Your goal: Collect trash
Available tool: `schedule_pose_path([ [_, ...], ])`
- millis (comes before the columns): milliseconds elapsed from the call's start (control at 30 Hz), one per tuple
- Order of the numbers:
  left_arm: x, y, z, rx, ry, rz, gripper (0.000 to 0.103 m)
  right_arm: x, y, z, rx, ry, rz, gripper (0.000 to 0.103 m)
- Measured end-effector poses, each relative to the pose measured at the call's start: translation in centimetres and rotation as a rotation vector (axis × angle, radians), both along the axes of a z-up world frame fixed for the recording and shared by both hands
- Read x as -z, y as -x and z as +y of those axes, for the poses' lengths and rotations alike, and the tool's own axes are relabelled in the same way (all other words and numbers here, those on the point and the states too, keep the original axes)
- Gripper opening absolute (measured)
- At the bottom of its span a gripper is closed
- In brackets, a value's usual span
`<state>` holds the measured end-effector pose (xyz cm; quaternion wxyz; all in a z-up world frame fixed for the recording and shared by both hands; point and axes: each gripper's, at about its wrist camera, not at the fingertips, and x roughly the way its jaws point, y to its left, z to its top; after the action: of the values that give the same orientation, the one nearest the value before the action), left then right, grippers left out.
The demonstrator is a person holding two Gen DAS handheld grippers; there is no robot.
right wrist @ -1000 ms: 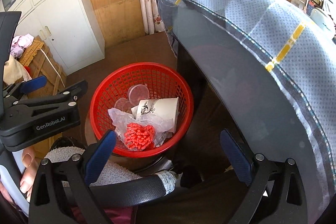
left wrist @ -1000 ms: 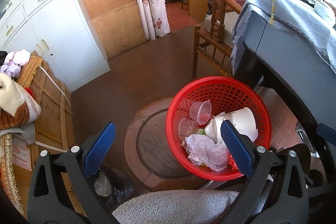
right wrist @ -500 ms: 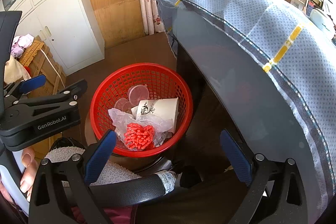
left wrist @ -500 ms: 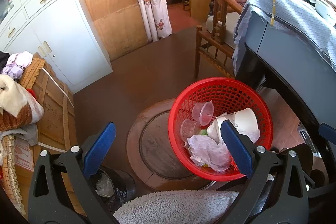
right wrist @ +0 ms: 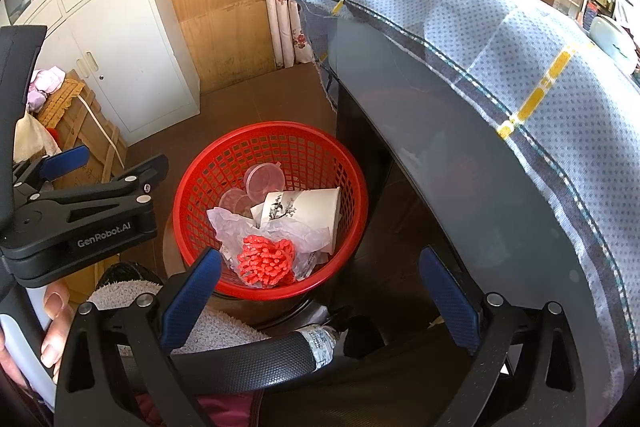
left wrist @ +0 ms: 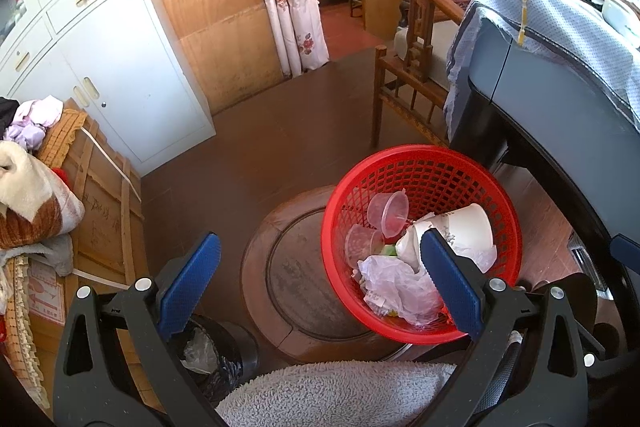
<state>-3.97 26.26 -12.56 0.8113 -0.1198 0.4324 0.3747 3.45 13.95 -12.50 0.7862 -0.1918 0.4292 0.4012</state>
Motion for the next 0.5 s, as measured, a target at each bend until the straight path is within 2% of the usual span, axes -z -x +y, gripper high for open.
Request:
schedule_pose_path([
  [500,0.1,-0.04,-0.2,-0.003,-0.007,0.005,0.096,0.01,0.06,0.01,0.001,0.001,0.001,0.097],
])
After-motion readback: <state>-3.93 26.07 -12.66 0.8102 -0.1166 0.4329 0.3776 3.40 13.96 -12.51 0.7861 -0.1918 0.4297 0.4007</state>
